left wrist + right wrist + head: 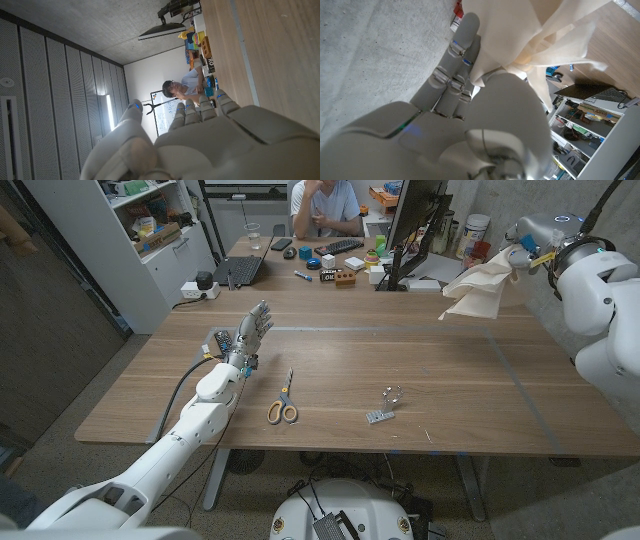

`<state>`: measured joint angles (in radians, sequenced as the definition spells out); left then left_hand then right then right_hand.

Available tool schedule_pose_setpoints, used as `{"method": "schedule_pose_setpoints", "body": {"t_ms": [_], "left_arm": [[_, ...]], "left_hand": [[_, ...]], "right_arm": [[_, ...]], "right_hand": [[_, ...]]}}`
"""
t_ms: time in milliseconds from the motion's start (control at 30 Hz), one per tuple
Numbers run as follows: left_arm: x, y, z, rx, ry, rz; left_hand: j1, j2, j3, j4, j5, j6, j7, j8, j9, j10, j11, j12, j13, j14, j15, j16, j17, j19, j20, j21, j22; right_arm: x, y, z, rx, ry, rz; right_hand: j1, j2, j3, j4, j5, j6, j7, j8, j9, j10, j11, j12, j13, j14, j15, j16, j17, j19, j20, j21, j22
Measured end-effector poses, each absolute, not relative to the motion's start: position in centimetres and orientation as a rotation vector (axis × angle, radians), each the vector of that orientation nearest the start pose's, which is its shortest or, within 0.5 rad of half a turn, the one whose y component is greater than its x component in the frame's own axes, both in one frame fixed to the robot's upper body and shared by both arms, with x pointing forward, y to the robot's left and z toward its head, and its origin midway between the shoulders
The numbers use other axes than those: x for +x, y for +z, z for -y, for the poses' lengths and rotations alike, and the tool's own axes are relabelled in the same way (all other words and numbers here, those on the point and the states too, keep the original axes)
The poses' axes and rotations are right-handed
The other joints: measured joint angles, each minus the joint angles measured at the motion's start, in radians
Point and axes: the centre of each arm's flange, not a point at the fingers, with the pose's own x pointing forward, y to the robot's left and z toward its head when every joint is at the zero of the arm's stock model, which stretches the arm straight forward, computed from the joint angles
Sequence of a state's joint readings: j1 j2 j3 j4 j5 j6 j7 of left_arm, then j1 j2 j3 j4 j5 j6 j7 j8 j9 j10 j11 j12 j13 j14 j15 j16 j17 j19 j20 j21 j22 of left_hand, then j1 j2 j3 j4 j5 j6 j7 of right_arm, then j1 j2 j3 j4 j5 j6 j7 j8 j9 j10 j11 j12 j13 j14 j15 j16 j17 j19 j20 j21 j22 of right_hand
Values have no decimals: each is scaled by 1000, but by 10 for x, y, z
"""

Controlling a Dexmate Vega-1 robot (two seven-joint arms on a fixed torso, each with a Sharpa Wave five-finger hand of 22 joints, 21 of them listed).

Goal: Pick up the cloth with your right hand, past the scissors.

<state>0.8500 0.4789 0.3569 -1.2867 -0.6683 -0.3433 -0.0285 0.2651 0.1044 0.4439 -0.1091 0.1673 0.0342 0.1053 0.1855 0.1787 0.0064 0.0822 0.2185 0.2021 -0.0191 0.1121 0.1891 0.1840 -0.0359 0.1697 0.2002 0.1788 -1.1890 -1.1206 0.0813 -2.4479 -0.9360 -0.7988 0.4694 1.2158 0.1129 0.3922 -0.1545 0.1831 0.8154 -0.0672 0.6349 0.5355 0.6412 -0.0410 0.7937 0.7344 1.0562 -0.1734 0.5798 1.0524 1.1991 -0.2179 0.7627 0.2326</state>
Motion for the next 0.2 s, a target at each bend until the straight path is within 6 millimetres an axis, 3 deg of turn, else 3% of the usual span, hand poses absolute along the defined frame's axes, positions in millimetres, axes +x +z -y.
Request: {"method": "schedule_pose_setpoints", "body": {"t_ms": [200], "left_arm": [[651, -28, -289, -96, -198, 632]], "left_hand": [[0, 0, 0, 0, 0, 0, 0, 0, 0, 0, 0, 0, 0, 0, 0, 0, 0, 0, 0, 0, 0]], "right_arm": [[388, 173, 342, -1637, -686, 373]], "right_hand": [[0, 0, 0, 0, -2, 0, 0, 0, 0, 0, 0, 0, 0, 5, -5, -7, 3, -9, -2, 8, 0]]}}
